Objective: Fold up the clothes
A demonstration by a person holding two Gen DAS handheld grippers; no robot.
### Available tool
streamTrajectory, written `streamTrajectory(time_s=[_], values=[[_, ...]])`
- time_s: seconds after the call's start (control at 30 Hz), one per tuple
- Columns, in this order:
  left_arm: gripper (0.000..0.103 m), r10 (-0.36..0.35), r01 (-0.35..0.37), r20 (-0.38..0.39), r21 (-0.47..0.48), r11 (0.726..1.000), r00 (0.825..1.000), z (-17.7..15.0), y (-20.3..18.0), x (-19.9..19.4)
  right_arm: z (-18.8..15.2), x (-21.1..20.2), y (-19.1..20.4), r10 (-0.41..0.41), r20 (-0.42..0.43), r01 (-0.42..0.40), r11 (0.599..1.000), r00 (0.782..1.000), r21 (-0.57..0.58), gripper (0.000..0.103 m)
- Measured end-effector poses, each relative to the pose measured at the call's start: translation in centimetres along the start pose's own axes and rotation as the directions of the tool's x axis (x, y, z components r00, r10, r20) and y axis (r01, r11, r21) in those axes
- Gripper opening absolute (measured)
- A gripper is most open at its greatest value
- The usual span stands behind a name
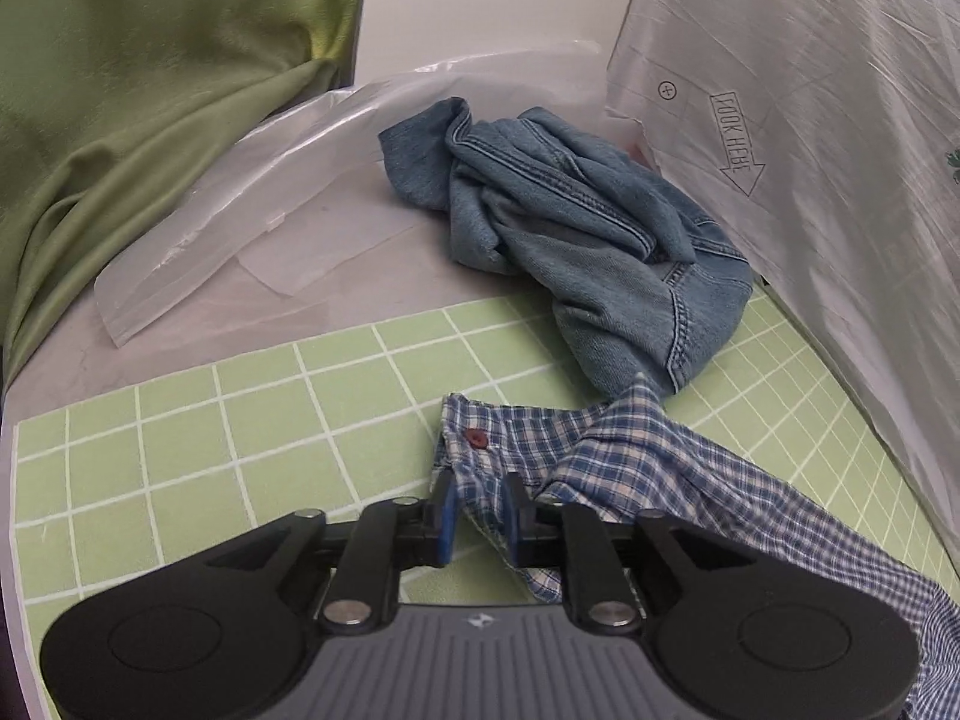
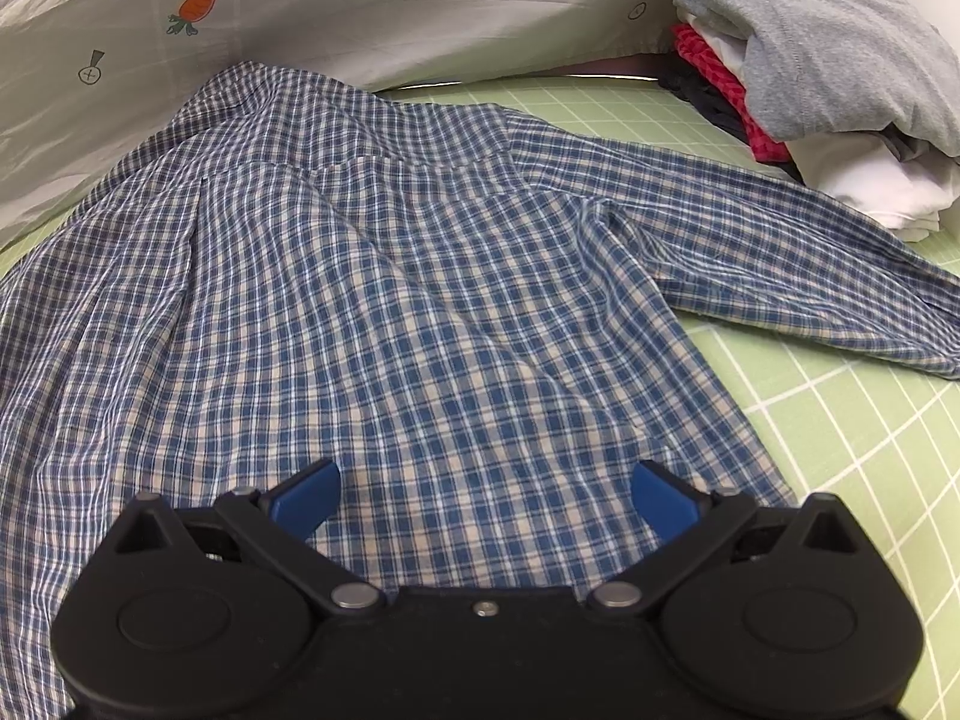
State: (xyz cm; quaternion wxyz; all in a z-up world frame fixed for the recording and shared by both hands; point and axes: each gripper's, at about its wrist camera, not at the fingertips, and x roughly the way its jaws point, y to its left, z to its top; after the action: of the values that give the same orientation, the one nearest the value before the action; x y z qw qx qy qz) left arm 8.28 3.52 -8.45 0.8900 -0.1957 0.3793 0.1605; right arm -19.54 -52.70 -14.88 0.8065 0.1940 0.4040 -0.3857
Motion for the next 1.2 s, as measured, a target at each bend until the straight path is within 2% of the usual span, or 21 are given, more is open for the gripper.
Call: streamTrajectory(time_s=[0.1, 0.17, 0.23, 0.47, 0.7, 0.73, 0.77, 0.83, 0.87, 1.0, 1.2], values=[[0.037, 0.017, -0.017, 0.001, -0.029, 0.999, 1.000, 0.5, 0.6, 0.6, 0.0, -0.1, 0.1, -0.002, -0.002, 0.002, 1.000, 1.000, 0.002, 0.103], [0.050, 0.012, -0.012, -0.009, -0.044, 0.999, 1.000, 1.2, 1.0, 1.3, 0.0, -0.1, 0.1, -0.002, -0.003, 0.002, 1.000, 1.000, 0.002, 0.103], [0.054, 0.012, -0.013, -0.024, -0.025, 1.000, 1.000, 1.9, 0.9, 2.1, 0.0, -0.1, 0.1, -0.002, -0.004, 0.002, 1.000, 1.000, 0.002, 0.103], [0.054, 0.022, -0.017, -0.062, 0.074, 0.997, 0.998, 2.6, -0.8, 4.5, 0.0, -0.1, 0.3, -0.007, -0.006, 0.007, 1.000, 1.000, 0.007, 0.103], [0.054, 0.082, -0.075, -0.053, 0.129, 0.989, 0.995, 2.0, -1.7, 5.5, 0.0, -0.1, 0.5, -0.012, -0.011, 0.013, 1.000, 1.000, 0.014, 0.103], [0.053, 0.081, -0.074, -0.045, 0.136, 0.988, 0.996, 1.9, -1.7, 5.4, 0.0, -0.1, 0.5, -0.013, -0.012, 0.013, 1.000, 1.000, 0.015, 0.103], [0.048, 0.080, -0.074, -0.038, 0.143, 0.987, 0.996, 1.8, -1.7, 5.4, 0.0, -0.1, 0.5, -0.014, -0.013, 0.014, 1.000, 1.000, 0.016, 0.103], [0.022, 0.069, -0.064, -0.029, 0.149, 0.987, 0.997, 1.7, -1.6, 5.3, 0.0, -0.2, 0.6, -0.015, -0.015, 0.015, 1.000, 1.000, 0.018, 0.103], [0.019, 0.054, -0.051, -0.024, 0.129, 0.990, 0.998, 1.8, -1.3, 5.3, 0.0, -0.2, 0.6, -0.016, -0.016, 0.016, 1.000, 1.000, 0.019, 0.103], [0.016, 0.011, -0.011, 0.000, 0.084, 0.996, 1.000, 2.6, -0.3, 5.1, -0.1, -0.2, 0.7, -0.019, -0.020, 0.019, 1.000, 1.000, 0.023, 0.103], [0.015, -0.013, 0.010, 0.100, 0.037, 0.999, 0.995, 5.9, 0.4, 5.1, 0.0, -0.2, 0.4, -0.015, -0.023, 0.016, 1.000, 1.000, 0.021, 0.103]])
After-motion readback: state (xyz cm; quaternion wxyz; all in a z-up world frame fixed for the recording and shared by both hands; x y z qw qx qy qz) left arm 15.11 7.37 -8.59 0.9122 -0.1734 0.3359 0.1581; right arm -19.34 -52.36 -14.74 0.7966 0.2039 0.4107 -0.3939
